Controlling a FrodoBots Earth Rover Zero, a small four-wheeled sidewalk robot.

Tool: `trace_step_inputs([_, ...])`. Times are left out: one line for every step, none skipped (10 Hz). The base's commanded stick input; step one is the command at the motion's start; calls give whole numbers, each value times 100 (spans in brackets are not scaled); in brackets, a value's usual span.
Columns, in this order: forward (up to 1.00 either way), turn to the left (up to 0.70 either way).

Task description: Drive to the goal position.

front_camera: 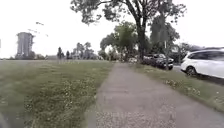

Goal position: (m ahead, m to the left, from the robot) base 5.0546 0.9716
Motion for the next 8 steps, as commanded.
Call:
trace_step_inputs([70, 0])
trace_step_inputs([70, 0])
trace_step_inputs([70, 0])
trace_step_inputs([70, 0])
trace_step_inputs([70, 0])
trace_step_inputs([70, 0])
trace_step_inputs([70, 0])
trace_step_inputs([70, -29])
